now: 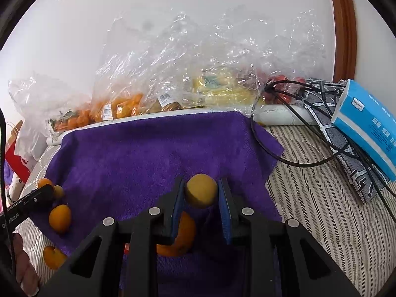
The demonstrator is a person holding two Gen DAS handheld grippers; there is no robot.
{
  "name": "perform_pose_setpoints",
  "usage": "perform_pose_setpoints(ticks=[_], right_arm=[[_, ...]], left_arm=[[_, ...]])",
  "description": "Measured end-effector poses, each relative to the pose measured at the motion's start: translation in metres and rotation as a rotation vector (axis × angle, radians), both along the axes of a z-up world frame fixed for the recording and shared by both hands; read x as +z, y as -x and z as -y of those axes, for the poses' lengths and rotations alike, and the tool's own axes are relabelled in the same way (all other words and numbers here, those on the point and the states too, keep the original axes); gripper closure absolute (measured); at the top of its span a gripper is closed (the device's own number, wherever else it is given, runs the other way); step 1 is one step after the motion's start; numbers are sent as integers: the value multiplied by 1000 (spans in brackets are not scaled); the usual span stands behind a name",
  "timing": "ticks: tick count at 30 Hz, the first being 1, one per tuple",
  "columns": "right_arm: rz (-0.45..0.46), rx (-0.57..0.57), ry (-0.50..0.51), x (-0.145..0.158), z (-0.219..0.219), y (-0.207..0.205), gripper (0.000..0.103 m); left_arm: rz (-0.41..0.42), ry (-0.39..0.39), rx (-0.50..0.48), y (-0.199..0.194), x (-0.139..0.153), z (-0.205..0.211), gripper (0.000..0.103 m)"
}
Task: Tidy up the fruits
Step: 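Lower both fruits onto the towel and open both grippers, then move both grippers back to the fruit pile beside the towel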
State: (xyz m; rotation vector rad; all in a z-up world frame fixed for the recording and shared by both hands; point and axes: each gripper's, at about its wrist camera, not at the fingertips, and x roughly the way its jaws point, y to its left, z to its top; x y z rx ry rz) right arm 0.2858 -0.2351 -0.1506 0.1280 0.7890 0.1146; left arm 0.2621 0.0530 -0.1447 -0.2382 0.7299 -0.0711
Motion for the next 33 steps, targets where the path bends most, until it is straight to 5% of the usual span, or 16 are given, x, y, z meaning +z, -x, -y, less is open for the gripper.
perform_pose_setpoints(ticks=[10,23,33], right_arm=[[8,4,0,2,-2,3,74],[50,3,28,8,-5,9,47],[115,-6,61,26,-10,23,46]], left_arm=[[4,13,-11,0,1,0,67],[66,14,-22,8,13,2,64],[91,15,-7,19,20,2,62]])
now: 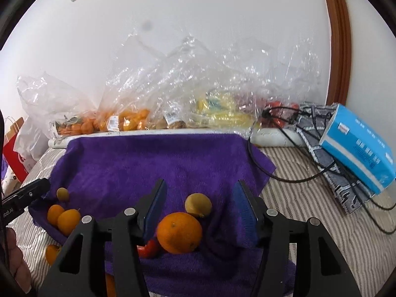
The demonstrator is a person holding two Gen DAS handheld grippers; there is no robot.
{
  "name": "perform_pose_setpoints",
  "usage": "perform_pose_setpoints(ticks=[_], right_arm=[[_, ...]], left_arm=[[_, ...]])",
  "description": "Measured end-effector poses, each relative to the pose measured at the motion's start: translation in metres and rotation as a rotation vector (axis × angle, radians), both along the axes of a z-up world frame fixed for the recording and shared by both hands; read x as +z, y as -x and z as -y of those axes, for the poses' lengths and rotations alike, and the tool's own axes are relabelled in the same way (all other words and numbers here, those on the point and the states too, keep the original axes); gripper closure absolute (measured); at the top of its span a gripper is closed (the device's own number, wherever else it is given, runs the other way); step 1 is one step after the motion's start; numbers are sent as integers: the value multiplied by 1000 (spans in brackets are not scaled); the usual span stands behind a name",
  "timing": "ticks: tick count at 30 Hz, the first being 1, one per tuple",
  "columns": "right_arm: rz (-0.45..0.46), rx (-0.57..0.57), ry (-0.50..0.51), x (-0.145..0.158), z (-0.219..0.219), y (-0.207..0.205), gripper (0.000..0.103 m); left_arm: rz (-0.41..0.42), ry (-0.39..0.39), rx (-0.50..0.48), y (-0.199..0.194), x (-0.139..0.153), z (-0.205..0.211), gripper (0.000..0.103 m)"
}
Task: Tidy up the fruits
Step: 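Move both grippers back to the fruit pile beside the towel, then grasp a large orange with the right gripper while the left gripper grasps an orange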
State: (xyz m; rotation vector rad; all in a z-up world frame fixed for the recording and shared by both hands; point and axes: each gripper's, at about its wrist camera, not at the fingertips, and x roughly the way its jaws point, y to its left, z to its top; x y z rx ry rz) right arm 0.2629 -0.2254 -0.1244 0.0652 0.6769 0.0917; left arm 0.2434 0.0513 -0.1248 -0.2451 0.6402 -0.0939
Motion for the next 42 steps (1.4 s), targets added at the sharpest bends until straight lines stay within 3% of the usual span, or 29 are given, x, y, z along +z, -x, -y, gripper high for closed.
perform_pose_setpoints(ticks=[4,14,18,26,36,42], right_arm=[[3,50,-57,13,-2,15,45],[-77,108,-90,3,-35,72,45],[-118,155,-120,0,-50,83,52],[-195,178,-81,-18,-73,78,63],[-189,116,-93,-16,-45,95,62],[-193,65,-25,-13,-24,114,62]], left_arm=[[32,-4,11,10,7,-1,62],[18,-5,49,48,0,-21,62],[17,-32,80,63,-3,-28,61],[11,-32,90,80,-6,-36,60],[-9,-20,78,80,-6,-36,60],[-2,-8,55,81,-4,-33,60]])
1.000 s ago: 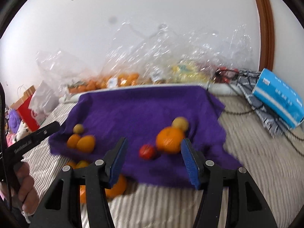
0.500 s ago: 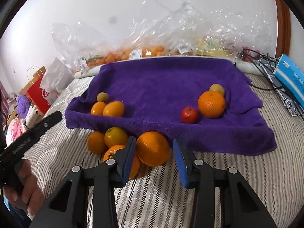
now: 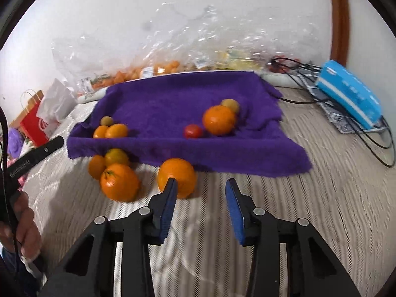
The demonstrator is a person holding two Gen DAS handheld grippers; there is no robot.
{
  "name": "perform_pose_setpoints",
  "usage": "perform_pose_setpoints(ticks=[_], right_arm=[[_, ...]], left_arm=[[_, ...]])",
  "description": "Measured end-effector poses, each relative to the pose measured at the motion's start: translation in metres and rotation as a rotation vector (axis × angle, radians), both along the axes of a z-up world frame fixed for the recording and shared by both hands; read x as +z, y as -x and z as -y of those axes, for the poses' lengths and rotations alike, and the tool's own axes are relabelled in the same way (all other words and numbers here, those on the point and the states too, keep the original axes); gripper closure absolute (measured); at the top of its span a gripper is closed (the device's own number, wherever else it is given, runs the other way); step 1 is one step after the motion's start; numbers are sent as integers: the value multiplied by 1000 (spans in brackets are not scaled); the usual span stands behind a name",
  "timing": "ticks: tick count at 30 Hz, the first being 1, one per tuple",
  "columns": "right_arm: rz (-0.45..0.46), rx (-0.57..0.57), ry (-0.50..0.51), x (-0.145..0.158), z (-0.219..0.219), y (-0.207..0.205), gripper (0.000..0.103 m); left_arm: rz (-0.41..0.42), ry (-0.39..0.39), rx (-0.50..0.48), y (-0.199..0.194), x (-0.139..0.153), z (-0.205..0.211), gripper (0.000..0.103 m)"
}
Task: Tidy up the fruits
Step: 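Grasp a large orange with the right gripper while the left gripper grasps an orange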
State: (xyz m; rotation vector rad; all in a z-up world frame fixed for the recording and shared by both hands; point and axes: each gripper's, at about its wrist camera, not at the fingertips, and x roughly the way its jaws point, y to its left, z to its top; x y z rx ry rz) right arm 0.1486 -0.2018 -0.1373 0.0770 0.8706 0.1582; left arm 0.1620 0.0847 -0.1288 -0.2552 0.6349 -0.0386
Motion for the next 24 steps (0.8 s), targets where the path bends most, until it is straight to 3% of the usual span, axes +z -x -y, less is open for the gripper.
perform_pose_setpoints(ticks=[4,8,16,20,24], right_arm=[[14,28,-17,0,1,5,62],[27,23,43,-7,-8,-4,61],[-58,35,49,-26,-16,-30,58],[-59,42,47,-26,-16,-33,62],[16,69,97,-16,-13,-23,62]], left_arm=[[-2,-8,-6,0,-1,3,60],[-15,-22,0,-2,-4,4,60],[-38,-19,-8,-7,-8,4,60],[-60,-21,-55,-11,-12,11,60],[-49,18,-167,-6,-11,19,60]])
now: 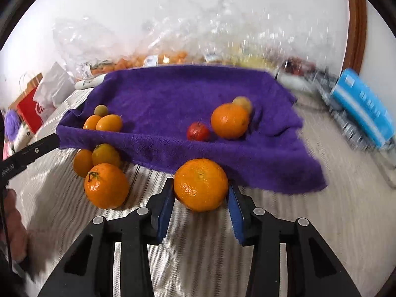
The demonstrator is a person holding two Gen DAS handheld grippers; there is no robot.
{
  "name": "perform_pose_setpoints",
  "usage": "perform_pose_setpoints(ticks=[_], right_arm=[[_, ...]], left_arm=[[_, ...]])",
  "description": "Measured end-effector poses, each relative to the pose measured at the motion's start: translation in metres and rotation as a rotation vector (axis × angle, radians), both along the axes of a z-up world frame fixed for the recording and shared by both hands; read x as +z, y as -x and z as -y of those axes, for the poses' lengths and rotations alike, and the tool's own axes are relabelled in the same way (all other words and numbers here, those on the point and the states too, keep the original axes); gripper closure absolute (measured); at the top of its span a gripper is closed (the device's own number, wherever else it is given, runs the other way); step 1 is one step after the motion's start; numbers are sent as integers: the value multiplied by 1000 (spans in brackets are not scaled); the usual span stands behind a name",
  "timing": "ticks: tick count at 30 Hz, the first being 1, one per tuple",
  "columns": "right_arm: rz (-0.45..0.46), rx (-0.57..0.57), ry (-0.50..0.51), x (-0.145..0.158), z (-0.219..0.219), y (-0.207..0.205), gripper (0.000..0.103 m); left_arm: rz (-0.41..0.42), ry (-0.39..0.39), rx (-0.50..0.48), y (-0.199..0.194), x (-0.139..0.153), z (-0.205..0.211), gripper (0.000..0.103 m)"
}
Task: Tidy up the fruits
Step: 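Grasp a large orange with the right gripper while the left gripper grasps an orange, then lift and carry both oranges over the purple towel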
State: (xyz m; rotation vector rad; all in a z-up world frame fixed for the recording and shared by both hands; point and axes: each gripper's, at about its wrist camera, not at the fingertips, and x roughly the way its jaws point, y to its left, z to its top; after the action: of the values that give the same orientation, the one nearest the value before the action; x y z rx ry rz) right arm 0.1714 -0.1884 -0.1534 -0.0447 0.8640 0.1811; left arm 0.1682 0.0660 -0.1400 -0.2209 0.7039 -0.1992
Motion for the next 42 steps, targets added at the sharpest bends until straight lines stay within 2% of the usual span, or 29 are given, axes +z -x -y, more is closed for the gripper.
perform_pose_setpoints(ticks=[3,4,7,10,15,16,17,21,25,29,34,38,42], right_arm=[[23,20,30,3,7,6,62],[12,31,25,2,10,6,62],[-36,59,-33,-3,21,3,62],[-44,43,-71,-4,28,2,62],[-44,69,-21,-5,18,6,62],[-44,72,-14,-5,17,6,62],[-47,73,-11,-6,16,6,62],[-57,59,5,-7,17,5,62],[-67,53,18,-9,16,5,61],[-74,50,13,-10,17,3,60],[-77,57,4,-10,16,2,55],[-81,43,-27,-10,19,0,55],[-79,49,17,-11,13,0,55]], left_arm=[[-10,-7,-97,2,-2,15,60],[-19,-35,-116,2,-4,22,60],[-61,-59,-182,-3,-10,36,60],[-106,-70,-215,-11,-15,45,60],[-126,-100,-188,-19,-18,51,62],[-134,-94,-189,-21,-20,50,72],[-141,-88,-185,-23,-21,49,72],[-155,-65,-172,-25,-24,45,72],[-157,-114,-174,-28,-25,54,73],[-161,-126,-159,-30,-25,56,73],[-158,-197,-147,-31,-25,66,73],[-160,-178,-145,-32,-24,62,73],[-162,-167,-145,-32,-24,61,72]])
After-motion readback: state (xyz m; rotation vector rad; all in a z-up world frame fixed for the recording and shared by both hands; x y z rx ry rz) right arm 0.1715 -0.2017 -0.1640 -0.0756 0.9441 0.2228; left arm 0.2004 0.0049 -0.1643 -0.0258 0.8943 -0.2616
